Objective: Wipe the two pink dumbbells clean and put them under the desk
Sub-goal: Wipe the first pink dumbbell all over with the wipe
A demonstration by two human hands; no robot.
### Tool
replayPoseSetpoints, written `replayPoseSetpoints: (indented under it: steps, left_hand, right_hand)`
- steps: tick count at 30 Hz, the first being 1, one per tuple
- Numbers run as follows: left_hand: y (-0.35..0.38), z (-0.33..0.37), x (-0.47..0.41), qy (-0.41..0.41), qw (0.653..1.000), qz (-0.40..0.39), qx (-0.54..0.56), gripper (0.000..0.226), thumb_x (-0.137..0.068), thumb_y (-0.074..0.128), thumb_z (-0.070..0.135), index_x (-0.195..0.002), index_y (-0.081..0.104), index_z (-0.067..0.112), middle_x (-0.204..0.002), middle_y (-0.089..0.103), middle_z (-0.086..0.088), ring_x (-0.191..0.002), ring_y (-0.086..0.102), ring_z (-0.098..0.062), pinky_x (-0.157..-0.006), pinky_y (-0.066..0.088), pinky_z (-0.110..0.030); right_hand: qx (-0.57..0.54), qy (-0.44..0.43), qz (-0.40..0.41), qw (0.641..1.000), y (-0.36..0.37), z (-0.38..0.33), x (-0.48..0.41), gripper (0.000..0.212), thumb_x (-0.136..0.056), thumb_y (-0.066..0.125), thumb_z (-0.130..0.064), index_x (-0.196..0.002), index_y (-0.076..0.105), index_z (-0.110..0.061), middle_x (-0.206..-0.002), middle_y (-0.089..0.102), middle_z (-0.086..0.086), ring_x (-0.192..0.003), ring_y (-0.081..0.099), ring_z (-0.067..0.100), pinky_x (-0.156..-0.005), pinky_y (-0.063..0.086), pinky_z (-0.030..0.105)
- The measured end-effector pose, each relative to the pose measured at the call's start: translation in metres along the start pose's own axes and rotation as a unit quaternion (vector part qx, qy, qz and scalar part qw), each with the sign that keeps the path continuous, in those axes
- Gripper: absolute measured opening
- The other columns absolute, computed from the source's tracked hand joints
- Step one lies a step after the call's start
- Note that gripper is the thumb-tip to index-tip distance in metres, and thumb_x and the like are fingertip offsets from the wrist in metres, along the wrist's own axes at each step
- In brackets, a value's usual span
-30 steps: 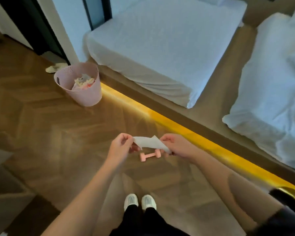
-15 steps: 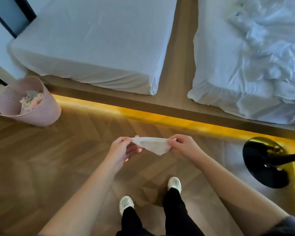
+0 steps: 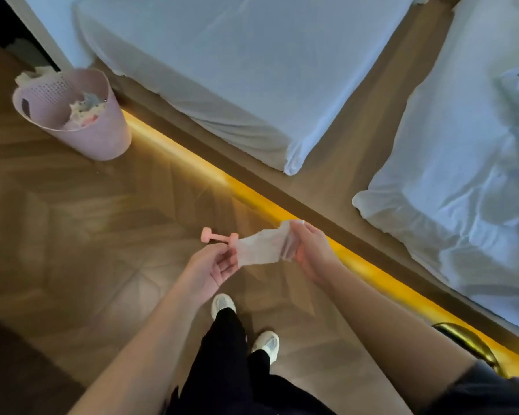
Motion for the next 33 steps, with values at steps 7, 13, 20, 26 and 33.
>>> replayPoseSetpoints:
  steps: [7,13,20,26,33]
  left_hand:
    - [0.01,0.049,-0.061,-0.024,1.0,-0.01,0.01,0.059,-0.085,0.072,0.01,-0.137,0.046,0.002,-0.127,0.064,-0.023,-0.114,0.065,-0.036,-0.084,0.059,-0.044]
    - [0.01,0.113,-0.106,-0.006,0.998,-0.029,-0.059,0.089,-0.075,0.083,0.026,-0.144,0.034,-0.004,-0.114,0.063,-0.027,-0.097,0.067,-0.035,-0.091,0.054,-0.053]
    - [-0.028,0.167,-0.118,0.074,0.989,0.11,0.059,0.011,-0.091,0.065,0.005,-0.088,0.055,0.009,-0.075,0.067,-0.011,-0.059,0.066,-0.021,-0.056,0.055,-0.032]
    - [-0.075,0.136,-0.118,0.142,0.91,0.334,0.198,0.009,-0.087,0.07,0.005,-0.095,0.067,0.007,-0.091,0.07,-0.013,-0.078,0.067,-0.021,-0.067,0.056,-0.03]
    - [-0.087,0.034,-0.139,0.15,0.824,0.417,0.354,0.006,-0.088,0.071,0.009,-0.092,0.068,0.008,-0.098,0.074,-0.009,-0.087,0.071,-0.019,-0.079,0.058,-0.028]
  right_hand:
    - [0.093,0.029,-0.056,0.994,0.059,-0.054,-0.091,0.027,-0.101,0.051,-0.027,-0.117,0.065,-0.01,-0.114,0.068,0.014,-0.104,0.068,0.03,-0.09,0.057,0.05]
    - [0.214,0.023,-0.089,0.973,0.1,-0.106,-0.156,0.026,-0.098,0.05,-0.029,-0.103,0.069,-0.012,-0.106,0.07,0.012,-0.102,0.068,0.026,-0.092,0.056,0.045]
    - [0.316,0.026,-0.219,0.923,0.181,-0.134,-0.218,0.027,-0.1,0.052,-0.031,-0.104,0.069,-0.01,-0.103,0.071,0.013,-0.091,0.068,0.023,-0.071,0.058,0.034]
    - [0.482,0.058,-0.39,0.782,0.264,-0.105,-0.265,0.025,-0.099,0.053,-0.036,-0.109,0.068,-0.018,-0.109,0.072,0.004,-0.103,0.068,0.021,-0.093,0.056,0.047]
    - [0.608,0.004,-0.516,0.604,0.311,-0.031,-0.266,0.02,-0.101,0.052,-0.029,-0.097,0.067,-0.016,-0.09,0.068,0.0,-0.073,0.061,0.008,-0.06,0.048,0.022]
Point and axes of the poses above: each hand's wrist, its own x-axis away from the middle knuckle, its own y-axis out of the palm, z = x × y, the point moved 7 cm from there along -x, towards the middle knuckle
